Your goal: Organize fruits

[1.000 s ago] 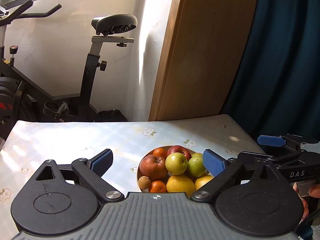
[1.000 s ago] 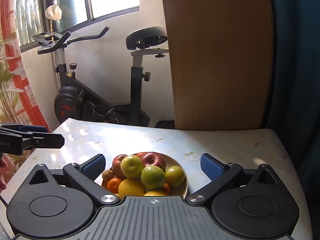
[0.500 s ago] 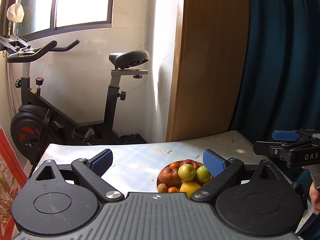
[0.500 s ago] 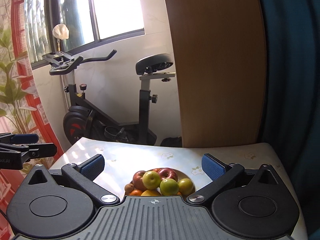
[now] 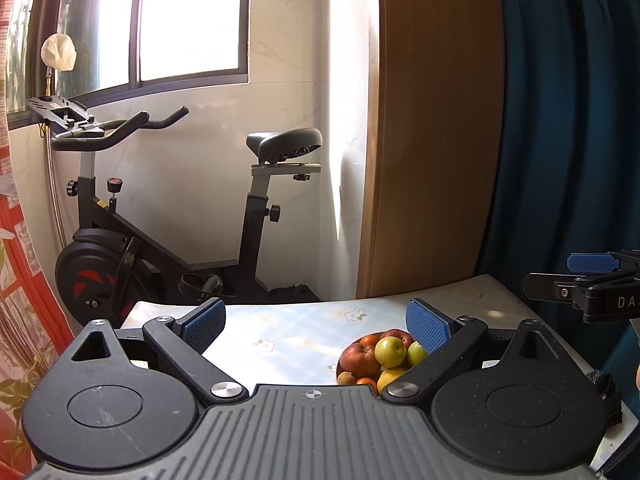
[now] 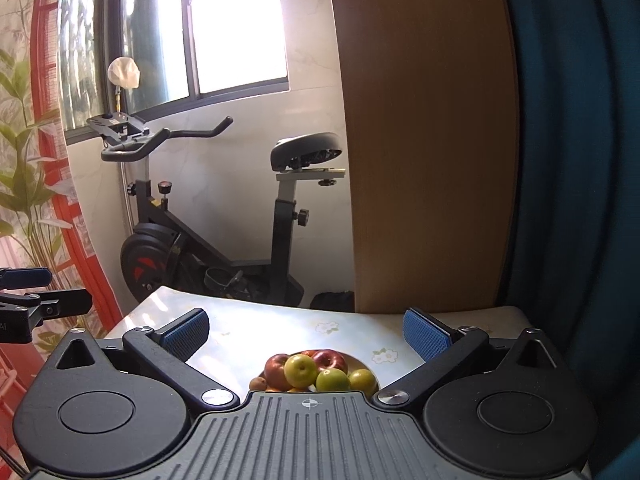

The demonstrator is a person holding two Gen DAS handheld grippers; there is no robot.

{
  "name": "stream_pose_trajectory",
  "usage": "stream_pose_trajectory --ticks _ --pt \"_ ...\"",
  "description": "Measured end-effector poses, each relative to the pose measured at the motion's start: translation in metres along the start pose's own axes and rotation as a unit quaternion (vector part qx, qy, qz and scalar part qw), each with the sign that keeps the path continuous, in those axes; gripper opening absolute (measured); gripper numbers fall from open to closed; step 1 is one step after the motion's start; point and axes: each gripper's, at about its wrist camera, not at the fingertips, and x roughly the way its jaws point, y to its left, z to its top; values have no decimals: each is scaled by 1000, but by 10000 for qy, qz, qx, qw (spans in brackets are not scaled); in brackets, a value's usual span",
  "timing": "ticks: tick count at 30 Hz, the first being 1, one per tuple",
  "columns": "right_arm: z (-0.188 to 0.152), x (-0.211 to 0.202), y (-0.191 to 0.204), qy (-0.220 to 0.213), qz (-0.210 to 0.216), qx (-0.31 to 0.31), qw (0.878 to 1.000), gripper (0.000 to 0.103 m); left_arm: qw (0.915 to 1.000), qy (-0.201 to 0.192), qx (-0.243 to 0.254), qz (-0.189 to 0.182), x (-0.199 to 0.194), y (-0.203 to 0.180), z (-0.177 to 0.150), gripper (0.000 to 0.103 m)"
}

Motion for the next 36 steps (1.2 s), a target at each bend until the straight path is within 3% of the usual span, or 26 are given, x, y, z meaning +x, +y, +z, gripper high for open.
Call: stream_pose_trajectory --ticks 13,36 --pt "2 -1 4 19 -57 -21 10000 103 9995 54 -298 -62 -5 7 0 98" --pt "2 3 4 11 -87 -20 10000 103 9999 -114 -47 16 -17 -4 -4 98"
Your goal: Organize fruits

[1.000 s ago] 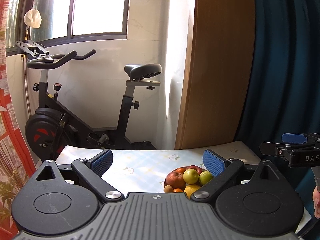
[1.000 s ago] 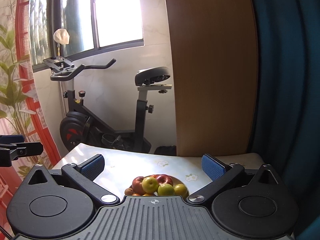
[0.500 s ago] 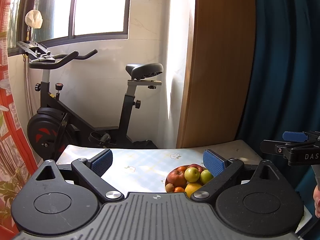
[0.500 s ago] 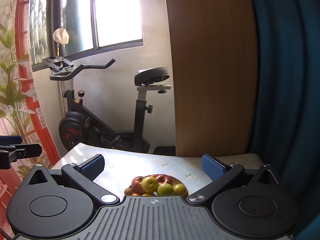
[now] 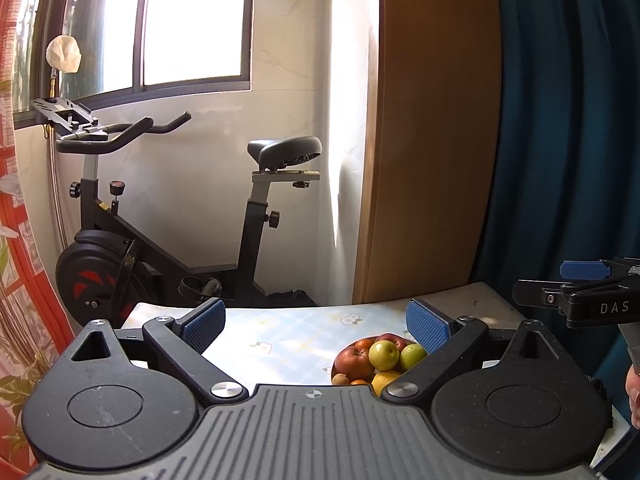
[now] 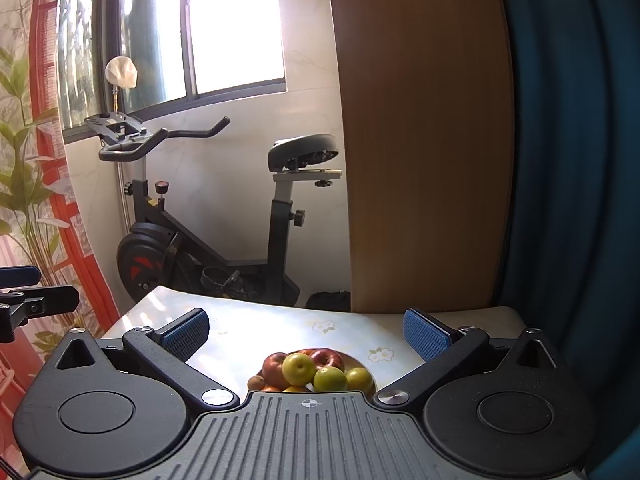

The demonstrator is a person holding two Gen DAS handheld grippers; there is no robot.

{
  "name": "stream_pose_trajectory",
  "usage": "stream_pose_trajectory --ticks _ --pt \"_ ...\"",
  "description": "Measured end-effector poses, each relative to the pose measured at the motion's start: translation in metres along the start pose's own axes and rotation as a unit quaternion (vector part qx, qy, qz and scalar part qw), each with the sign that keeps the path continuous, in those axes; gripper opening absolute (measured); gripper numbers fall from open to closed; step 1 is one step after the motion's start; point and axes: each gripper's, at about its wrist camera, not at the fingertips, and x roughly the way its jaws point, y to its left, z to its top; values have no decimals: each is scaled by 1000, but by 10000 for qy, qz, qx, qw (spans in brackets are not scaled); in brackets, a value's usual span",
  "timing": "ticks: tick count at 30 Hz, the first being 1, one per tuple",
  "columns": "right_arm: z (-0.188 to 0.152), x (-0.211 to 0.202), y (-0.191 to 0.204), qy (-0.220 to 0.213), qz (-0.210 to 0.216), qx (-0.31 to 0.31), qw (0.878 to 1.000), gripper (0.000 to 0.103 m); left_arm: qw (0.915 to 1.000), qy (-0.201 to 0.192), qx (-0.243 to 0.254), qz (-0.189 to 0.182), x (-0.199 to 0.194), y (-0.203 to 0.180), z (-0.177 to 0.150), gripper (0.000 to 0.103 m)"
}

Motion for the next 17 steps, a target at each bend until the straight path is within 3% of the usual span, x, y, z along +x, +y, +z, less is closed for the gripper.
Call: stream_pose_trajectory --ticks 17 --pt "1 0 0 16 -17 1 10000 103 10000 -4 -46 -68 1 7 2 98"
